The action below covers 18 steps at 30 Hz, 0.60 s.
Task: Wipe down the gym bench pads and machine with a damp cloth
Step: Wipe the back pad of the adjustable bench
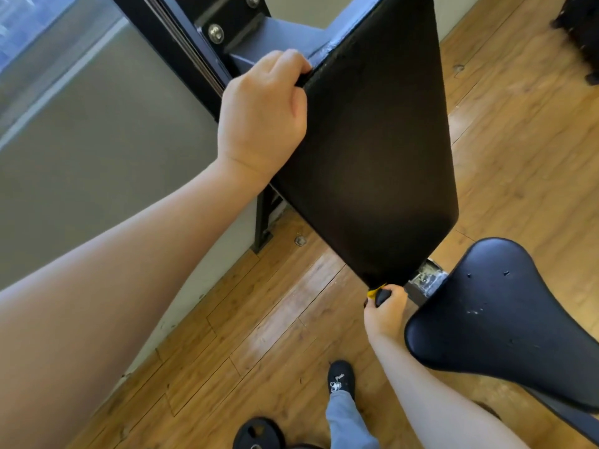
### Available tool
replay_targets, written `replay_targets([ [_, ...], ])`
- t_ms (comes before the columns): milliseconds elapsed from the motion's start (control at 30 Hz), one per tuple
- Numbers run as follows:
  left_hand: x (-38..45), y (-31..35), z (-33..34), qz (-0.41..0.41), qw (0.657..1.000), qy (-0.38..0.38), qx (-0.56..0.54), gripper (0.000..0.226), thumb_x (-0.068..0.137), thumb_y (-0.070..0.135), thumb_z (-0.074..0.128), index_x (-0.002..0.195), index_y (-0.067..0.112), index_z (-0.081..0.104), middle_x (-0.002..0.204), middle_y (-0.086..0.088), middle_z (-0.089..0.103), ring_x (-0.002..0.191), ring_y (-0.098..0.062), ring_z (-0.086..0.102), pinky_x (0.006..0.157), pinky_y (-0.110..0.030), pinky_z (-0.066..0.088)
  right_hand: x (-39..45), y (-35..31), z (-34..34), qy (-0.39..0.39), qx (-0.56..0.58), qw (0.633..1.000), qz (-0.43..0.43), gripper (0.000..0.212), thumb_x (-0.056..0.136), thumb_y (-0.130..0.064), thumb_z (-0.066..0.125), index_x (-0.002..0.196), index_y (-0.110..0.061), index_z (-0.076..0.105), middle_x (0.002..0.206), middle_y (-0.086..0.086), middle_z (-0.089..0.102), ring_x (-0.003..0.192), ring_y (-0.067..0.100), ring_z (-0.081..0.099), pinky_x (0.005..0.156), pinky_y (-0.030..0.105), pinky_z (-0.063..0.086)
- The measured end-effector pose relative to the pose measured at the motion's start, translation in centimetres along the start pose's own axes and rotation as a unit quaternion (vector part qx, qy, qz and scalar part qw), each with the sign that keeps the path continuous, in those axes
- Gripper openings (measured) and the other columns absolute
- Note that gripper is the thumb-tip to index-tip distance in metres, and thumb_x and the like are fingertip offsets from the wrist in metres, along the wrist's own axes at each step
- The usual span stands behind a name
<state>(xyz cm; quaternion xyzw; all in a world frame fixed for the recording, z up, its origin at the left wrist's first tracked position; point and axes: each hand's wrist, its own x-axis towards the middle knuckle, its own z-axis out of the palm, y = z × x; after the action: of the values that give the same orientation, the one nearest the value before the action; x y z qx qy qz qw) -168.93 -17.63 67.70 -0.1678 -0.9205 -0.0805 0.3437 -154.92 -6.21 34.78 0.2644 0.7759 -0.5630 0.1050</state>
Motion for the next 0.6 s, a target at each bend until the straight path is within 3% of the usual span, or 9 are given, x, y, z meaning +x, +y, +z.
replay_targets([
  [200, 0.2, 0.1, -0.1, -0.009, 1.0, -0.004, -0.012, 0.035, 0.085, 0.01, 0.036, 0.096, 0.002, 0.069, 0.089, -0.008, 0.07, 0.08, -0.02, 0.065, 0.073, -0.022, 0.048, 0.3, -1.0, -0.3, 0.013, 0.063, 0.992, 0.106, 0.028, 0.083, 0.005, 0.06, 0.105, -0.007, 0.051, 0.101, 0.009, 0.05, 0.096, 0.028, 0.056, 0.077, 0.037, 0.052],
  [300, 0.3, 0.2, -0.3, -0.026, 0.999, 0.002, -0.039, 0.039, 0.081, 0.009, 0.035, 0.093, 0.003, 0.071, 0.089, -0.007, 0.072, 0.082, -0.018, 0.065, 0.076, -0.015, 0.043, 1.3, -2.4, -1.2, 0.012, 0.117, 0.964, 0.239, 0.024, 0.09, 0.001, 0.051, 0.114, 0.001, 0.051, 0.093, 0.015, 0.059, 0.101, 0.038, 0.059, 0.075, 0.04, 0.049],
  [367, 0.4, 0.2, -0.5, -0.045, 0.997, 0.007, -0.069, 0.042, 0.079, 0.008, 0.034, 0.094, 0.003, 0.072, 0.091, -0.007, 0.073, 0.086, -0.017, 0.066, 0.081, -0.018, 0.046, 1.6, -6.0, -2.6, 0.038, 0.157, 0.953, 0.255, 0.023, 0.092, -0.004, 0.049, 0.115, 0.001, 0.053, 0.099, 0.018, 0.062, 0.095, 0.035, 0.06, 0.071, 0.036, 0.045],
  [433, 0.3, 0.4, -0.7, -0.061, 0.994, 0.005, -0.089, 0.044, 0.079, 0.008, 0.033, 0.095, 0.002, 0.073, 0.094, -0.008, 0.073, 0.089, -0.019, 0.068, 0.084, -0.025, 0.051, 0.7, -11.6, -4.5, 0.041, 0.211, 0.968, 0.13, 0.019, 0.09, -0.005, 0.055, 0.109, -0.007, 0.058, 0.102, 0.011, 0.061, 0.094, 0.027, 0.059, 0.076, 0.035, 0.047],
  [500, 0.3, 0.7, -0.9, -0.073, 0.992, 0.003, -0.102, 0.045, 0.078, 0.009, 0.032, 0.096, 0.002, 0.073, 0.095, -0.009, 0.073, 0.09, -0.02, 0.068, 0.085, -0.026, 0.051, -1.4, -18.4, -6.6, 0.011, 0.258, 0.964, -0.064, 0.017, 0.087, -0.005, 0.061, 0.102, -0.013, 0.062, 0.099, 0.003, 0.061, 0.092, 0.011, 0.059, 0.081, 0.022, 0.049],
  [567, 0.4, 0.8, -1.1, -0.084, 0.99, -0.005, -0.112, 0.047, 0.077, 0.011, 0.032, 0.096, 0.002, 0.074, 0.096, -0.009, 0.073, 0.091, -0.02, 0.067, 0.085, -0.024, 0.049, -3.6, -24.7, -8.0, 0.0, 0.259, 0.922, -0.289, 0.014, 0.085, -0.005, 0.063, 0.098, -0.012, 0.063, 0.097, 0.004, 0.061, 0.089, 0.003, 0.057, 0.078, 0.01, 0.046],
  [600, 0.5, 0.8, -1.2, -0.09, 0.989, -0.009, -0.114, 0.047, 0.077, 0.012, 0.032, 0.096, 0.002, 0.074, 0.096, -0.01, 0.073, 0.091, -0.021, 0.067, 0.085, -0.024, 0.049, -4.2, -27.2, -8.0, 0.002, 0.252, 0.89, -0.381, 0.013, 0.084, -0.003, 0.063, 0.096, -0.008, 0.062, 0.095, 0.006, 0.061, 0.089, 0.006, 0.057, 0.08, 0.012, 0.045],
])
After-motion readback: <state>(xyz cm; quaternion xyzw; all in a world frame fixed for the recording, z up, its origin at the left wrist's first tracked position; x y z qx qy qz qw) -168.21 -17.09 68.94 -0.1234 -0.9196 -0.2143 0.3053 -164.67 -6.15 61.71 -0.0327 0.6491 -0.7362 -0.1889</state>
